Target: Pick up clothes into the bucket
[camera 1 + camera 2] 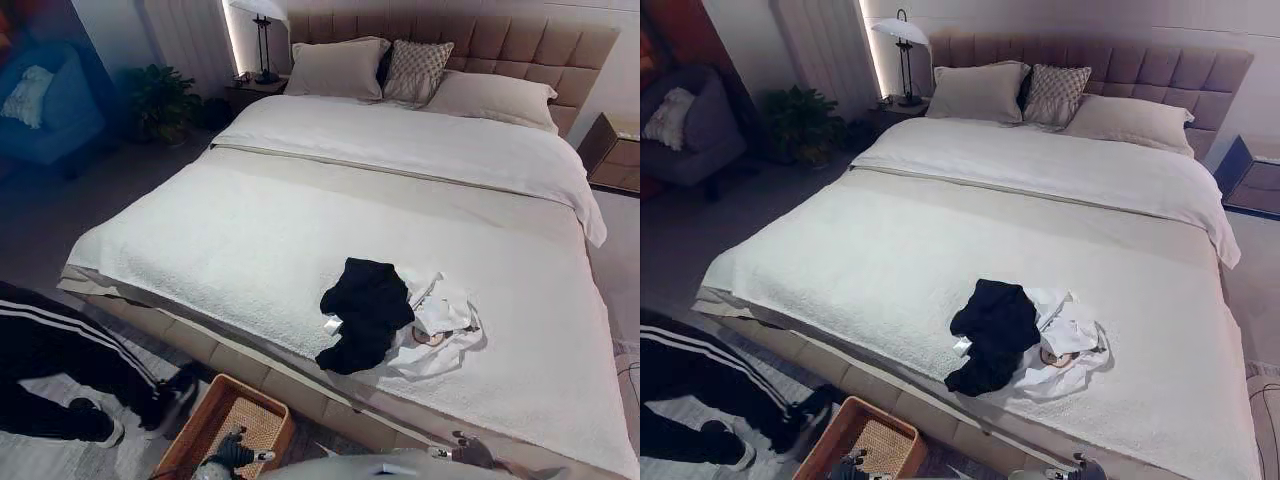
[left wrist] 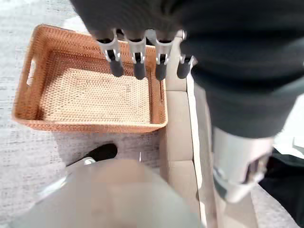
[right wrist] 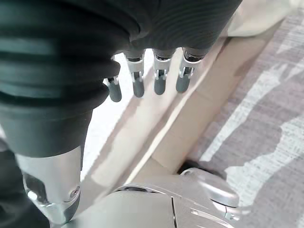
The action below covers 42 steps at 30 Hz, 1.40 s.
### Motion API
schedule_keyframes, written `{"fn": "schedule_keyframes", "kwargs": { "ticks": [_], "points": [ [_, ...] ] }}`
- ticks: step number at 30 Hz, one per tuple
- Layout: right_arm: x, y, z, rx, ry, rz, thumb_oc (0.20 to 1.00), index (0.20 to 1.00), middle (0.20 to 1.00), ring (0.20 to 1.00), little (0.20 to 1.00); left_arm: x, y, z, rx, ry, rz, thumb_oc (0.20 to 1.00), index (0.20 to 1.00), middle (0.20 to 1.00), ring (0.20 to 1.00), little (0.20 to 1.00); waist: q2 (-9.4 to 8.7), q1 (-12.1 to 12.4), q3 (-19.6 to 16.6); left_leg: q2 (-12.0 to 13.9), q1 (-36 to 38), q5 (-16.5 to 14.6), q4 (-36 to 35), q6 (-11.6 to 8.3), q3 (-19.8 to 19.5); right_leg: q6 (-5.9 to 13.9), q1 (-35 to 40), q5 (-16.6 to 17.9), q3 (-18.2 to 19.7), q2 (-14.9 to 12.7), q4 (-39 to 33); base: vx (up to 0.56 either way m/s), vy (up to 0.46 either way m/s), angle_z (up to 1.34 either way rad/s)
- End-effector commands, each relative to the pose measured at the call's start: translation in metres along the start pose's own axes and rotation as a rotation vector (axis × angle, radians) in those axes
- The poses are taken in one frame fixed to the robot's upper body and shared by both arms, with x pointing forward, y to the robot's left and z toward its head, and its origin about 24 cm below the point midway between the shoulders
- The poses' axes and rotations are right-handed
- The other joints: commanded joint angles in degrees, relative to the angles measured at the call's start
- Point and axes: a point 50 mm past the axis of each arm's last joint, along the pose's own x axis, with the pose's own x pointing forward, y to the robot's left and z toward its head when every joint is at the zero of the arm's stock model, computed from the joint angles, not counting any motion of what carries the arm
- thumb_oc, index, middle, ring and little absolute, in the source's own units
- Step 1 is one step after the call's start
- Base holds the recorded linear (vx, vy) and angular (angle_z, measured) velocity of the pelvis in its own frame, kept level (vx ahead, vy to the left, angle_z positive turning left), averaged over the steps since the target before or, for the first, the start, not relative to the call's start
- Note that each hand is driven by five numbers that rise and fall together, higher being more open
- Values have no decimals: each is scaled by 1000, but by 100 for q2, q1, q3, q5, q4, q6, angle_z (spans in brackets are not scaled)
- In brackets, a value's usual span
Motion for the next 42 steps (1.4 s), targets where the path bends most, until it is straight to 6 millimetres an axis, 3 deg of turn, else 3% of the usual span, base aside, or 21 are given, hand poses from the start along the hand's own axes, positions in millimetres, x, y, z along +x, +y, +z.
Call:
{"fn": "schedule_keyframes", "kwargs": {
  "ticks": [1,14,19,25,27,28,29,40,42],
  "points": [
    [6,2,26,-54,-66,11,1000,1000,1000,1000,1000,4,-5,19,7,-46,-24,1000,1000,1000,1000,1000,-388,-156,156,-180,-360,-50,171,-169,-152,360,584,54,136,-258,-632,-47,-24,14],
    [7,-3,36,-38,-92,-11,1000,1000,1000,1000,1000,4,-4,20,-16,-46,-13,1000,1000,1000,1000,1000,-385,-127,249,-232,-540,-53,259,-154,-222,354,410,32,133,-281,-504,0,0,0],
    [8,-12,51,31,-148,-56,1000,1000,1000,1000,1000,4,-1,22,-25,-53,9,1000,1000,1000,1000,1000,-362,-109,316,-273,-656,-55,301,-137,-279,352,303,1,122,-310,-406,6,6,2],
    [6,-34,105,94,-334,-142,1000,1000,1000,1000,1000,5,8,30,-43,-86,58,1000,1000,1000,1000,1000,-331,-55,510,-343,-954,-68,484,-96,-355,349,-1,-23,138,-358,-172,-26,7,5],
    [3,-42,130,83,-417,-172,1000,1000,1000,1000,1000,6,11,35,-58,-103,77,1000,1000,1000,1000,1000,-315,-11,614,-380,-1087,-77,574,-67,-385,352,-139,-40,160,-371,-60,-58,20,6],
    [-2,-51,153,68,-496,-208,1000,1000,1000,1000,1000,6,13,40,-68,-123,95,1000,1000,1000,1000,1000,-291,26,726,-430,-1229,-86,687,-48,-422,343,-293,-70,180,-383,91,-41,19,4],
    [-2,-51,153,68,-496,-208,1000,1000,1000,1000,1000,6,13,40,-69,-123,95,1000,1000,1000,1000,1000,-290,26,724,-431,-1238,-88,694,-48,-422,343,-302,-73,181,-383,98,-51,18,4],
    [-47,-102,281,45,-816,-460,1000,1000,1000,1000,1000,5,22,75,-115,-253,165,1000,1000,1000,1000,1000,-189,380,1516,-509,-2163,-209,1509,49,-641,250,-1218,-244,210,-480,958,-38,3,10],
    [-52,-106,292,50,-840,-482,1000,1000,1000,1000,1000,5,22,79,-108,-267,168,1000,1000,1000,1000,1000,-179,413,1588,-505,-2259,-217,1590,47,-659,250,-1305,-269,202,-502,1055,-17,2,-1]
  ]
}}
